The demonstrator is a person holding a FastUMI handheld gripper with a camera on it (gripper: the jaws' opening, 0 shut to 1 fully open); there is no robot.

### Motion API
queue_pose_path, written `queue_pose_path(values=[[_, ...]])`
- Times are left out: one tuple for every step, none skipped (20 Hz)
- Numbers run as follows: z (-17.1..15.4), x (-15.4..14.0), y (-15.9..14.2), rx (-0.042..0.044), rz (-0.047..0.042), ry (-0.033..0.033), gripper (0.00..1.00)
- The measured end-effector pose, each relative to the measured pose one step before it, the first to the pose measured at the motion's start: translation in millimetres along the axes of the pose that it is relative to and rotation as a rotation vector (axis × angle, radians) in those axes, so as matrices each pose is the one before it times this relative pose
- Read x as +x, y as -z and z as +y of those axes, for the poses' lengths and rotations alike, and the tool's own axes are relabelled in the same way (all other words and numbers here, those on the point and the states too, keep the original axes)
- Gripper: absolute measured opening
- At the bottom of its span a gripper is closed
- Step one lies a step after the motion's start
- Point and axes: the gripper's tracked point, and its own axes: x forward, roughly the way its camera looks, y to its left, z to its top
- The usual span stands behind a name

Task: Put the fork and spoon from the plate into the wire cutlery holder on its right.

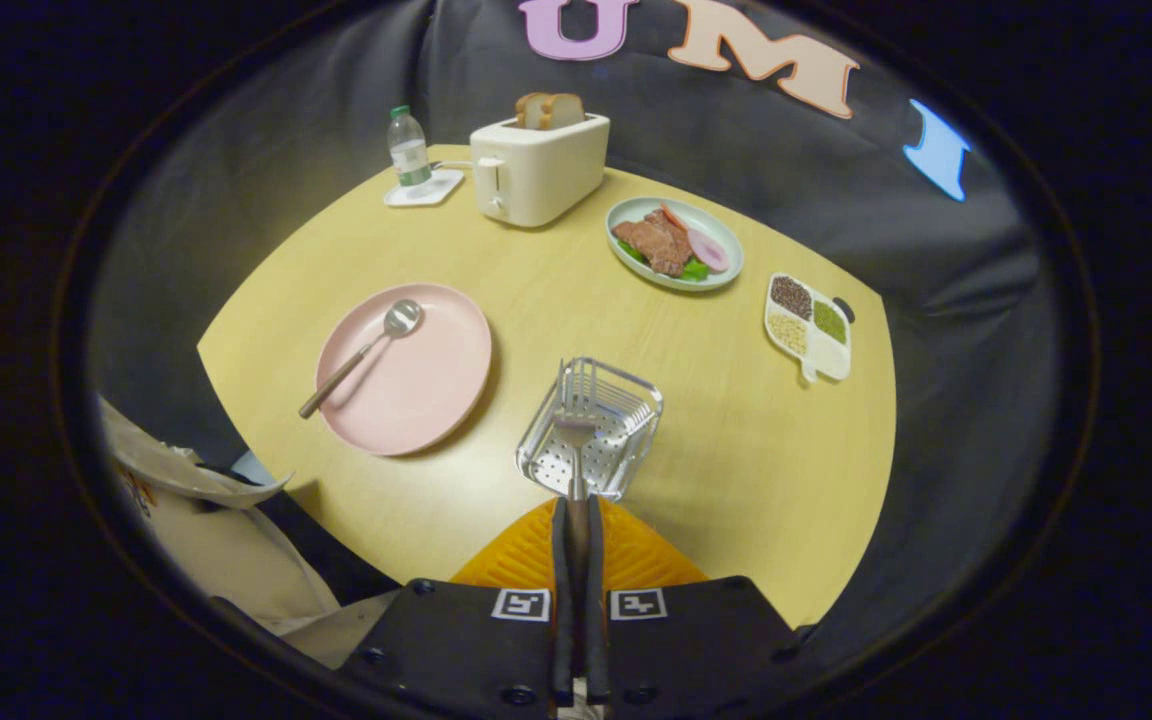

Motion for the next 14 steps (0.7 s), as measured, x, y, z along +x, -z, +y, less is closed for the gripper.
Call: queue_pose_path(values=[[-4.81,1.33,4.27,-0.01604,0.02412,0.00325,0.08],[-3.44,1.6,2.73,-0.01542,0.02176,0.00087,0.08],[-1.04,0.89,0.86,-0.00986,0.01629,-0.00689,0.08],[-0.07,1.93,1.78,-0.00918,0.02465,-0.00969,0.08],[-1.09,1.86,0.68,-0.01506,0.02324,-0.00667,0.08],[-2.44,1.79,0.14,-0.01656,0.02586,-0.00113,0.08],[-2.93,4.66,0.56,-0.01255,0.02394,-0.00009,0.08],[-1.64,1.58,-2.41,-0.01096,0.01227,0.00113,0.08],[0.36,2.18,-1.73,-0.00686,0.01505,-0.00715,0.08],[2.76,2.04,-0.81,-0.00374,0.01715,-0.0123,0.08],[1.66,2.4,-1.4,-0.00438,0.01204,-0.00988,0.08],[0.74,2.81,-1.23,-0.00731,0.01207,-0.00224,0.08],[-0.8,1.93,-1.29,-0.00725,0.01266,0.0031,0.08],[0.52,2.96,-0.9,-0.00315,0.01159,-0.00033,0.08]])
